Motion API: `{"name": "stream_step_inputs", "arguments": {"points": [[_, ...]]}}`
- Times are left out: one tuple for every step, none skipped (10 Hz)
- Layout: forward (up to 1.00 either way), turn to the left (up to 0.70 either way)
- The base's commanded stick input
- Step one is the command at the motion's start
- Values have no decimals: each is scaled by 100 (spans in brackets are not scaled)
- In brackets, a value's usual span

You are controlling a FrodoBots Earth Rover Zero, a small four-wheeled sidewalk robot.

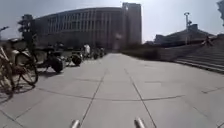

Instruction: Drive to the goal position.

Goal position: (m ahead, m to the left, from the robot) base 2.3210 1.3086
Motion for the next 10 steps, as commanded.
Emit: {"name": "stream_step_inputs", "arguments": {"points": [[100, -39], [100, 1], [100, -16], [100, 1], [100, -7], [100, -31], [100, -39], [100, -39], [100, -39], [100, -39]]}}
